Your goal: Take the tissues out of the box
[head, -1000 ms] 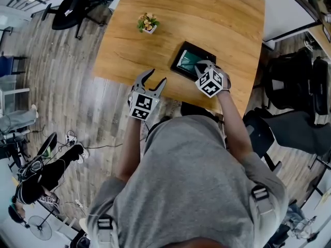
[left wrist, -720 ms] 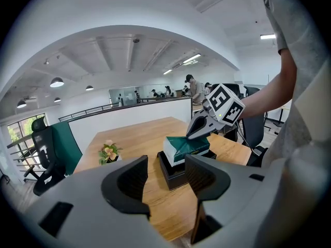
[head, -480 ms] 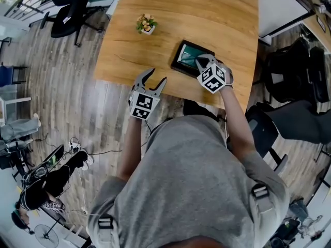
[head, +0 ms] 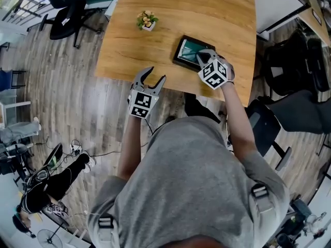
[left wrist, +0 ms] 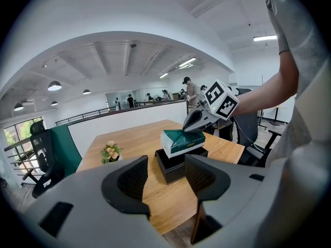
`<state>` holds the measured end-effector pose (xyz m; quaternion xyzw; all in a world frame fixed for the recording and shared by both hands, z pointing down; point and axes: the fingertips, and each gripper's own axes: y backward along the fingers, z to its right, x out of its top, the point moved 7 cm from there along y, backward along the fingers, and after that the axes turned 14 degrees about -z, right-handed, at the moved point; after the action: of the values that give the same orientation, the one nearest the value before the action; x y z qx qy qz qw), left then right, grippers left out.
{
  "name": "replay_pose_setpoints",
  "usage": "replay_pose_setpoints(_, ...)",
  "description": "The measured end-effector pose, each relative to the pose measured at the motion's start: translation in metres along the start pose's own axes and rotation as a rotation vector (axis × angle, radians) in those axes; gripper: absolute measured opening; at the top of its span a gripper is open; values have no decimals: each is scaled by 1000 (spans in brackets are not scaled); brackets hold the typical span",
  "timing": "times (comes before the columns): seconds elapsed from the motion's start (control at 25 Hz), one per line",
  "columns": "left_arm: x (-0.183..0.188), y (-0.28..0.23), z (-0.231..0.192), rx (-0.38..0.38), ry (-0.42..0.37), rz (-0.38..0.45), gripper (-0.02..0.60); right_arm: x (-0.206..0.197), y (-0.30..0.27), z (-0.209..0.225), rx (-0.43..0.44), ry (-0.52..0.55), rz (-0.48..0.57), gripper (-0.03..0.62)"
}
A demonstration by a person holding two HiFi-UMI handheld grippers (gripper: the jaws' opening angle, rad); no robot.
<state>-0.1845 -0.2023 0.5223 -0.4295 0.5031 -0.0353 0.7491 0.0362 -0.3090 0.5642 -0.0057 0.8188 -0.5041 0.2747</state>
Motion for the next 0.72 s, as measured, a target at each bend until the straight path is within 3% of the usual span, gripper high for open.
replay_pose_setpoints(0.72,-29,43,7,-22,-35,14,239,3,35,-54,-29,-46,8,6)
